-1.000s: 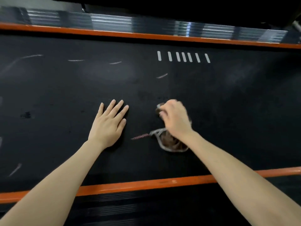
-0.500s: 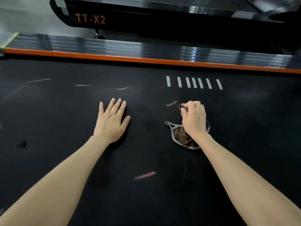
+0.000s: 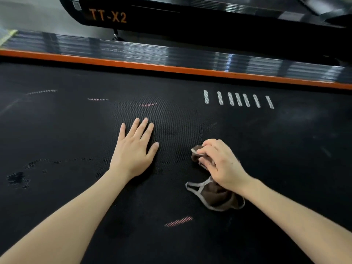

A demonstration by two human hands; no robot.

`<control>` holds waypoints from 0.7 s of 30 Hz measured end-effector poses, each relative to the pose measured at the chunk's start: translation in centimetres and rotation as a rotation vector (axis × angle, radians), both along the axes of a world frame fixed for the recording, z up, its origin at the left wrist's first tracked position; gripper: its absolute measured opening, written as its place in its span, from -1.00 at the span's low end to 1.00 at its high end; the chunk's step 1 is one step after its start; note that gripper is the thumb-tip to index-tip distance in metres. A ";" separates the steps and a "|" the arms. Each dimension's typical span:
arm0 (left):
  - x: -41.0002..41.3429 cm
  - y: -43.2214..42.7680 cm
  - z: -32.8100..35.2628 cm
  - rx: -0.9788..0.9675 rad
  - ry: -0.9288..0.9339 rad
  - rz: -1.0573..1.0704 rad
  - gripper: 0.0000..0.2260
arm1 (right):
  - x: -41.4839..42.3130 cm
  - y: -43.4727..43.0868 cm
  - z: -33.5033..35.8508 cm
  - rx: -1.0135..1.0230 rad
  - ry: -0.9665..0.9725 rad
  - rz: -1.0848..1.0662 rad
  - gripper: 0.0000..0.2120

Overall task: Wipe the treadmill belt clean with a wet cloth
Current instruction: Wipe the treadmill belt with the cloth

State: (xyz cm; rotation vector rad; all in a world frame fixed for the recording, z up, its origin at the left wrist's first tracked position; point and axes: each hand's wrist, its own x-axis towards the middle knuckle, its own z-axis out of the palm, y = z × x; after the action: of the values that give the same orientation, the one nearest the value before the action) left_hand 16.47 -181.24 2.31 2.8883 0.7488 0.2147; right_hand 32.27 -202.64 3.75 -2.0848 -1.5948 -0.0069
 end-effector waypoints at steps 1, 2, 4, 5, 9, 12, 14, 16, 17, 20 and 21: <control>0.0 0.0 -0.1 0.001 -0.004 -0.002 -0.34 | 1.9 0.9 -0.2 0.001 -0.048 -0.037 -0.74; 0.1 0.1 -0.2 -0.001 -0.006 -0.002 -0.34 | 4.2 2.4 -0.2 0.009 -0.075 -0.125 -0.75; 0.2 0.1 -0.3 -0.004 -0.011 0.005 -0.34 | 8.6 5.3 0.0 -0.012 -0.060 -0.396 -0.77; 0.2 0.0 -0.3 -0.003 -0.015 0.009 -0.33 | 9.9 6.4 -0.1 -0.045 -0.035 -0.516 -0.80; 0.3 0.0 -0.2 -0.005 -0.025 0.008 -0.33 | 4.9 5.2 -0.4 -0.048 -0.024 -0.346 -0.77; 0.2 0.0 -0.1 -0.007 -0.029 0.006 -0.33 | -2.6 0.4 -0.3 -0.030 0.047 -0.005 -0.80; 0.1 0.0 -0.1 -0.005 -0.029 0.007 -0.34 | -3.4 -1.2 0.3 -0.024 0.040 0.109 -0.80; 0.1 0.0 -0.2 -0.008 -0.030 0.005 -0.35 | -0.1 -0.5 0.3 -0.026 -0.023 0.083 -0.79; 0.1 0.0 -0.3 -0.008 -0.028 0.004 -0.35 | 2.6 0.7 0.2 -0.016 -0.041 -0.014 -0.78; 0.2 0.0 -0.4 -0.010 -0.018 0.010 -0.34 | 9.3 4.6 0.1 -0.061 -0.020 -0.458 -0.76; 0.2 0.0 -0.3 -0.009 -0.016 0.013 -0.34 | 9.9 5.2 0.1 -0.073 -0.019 -0.522 -0.76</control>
State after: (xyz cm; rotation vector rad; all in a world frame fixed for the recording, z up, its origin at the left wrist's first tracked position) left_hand 16.68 -181.28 1.98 2.8702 0.7638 0.2354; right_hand 42.18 -197.42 3.84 -2.5038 -1.0312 -0.1508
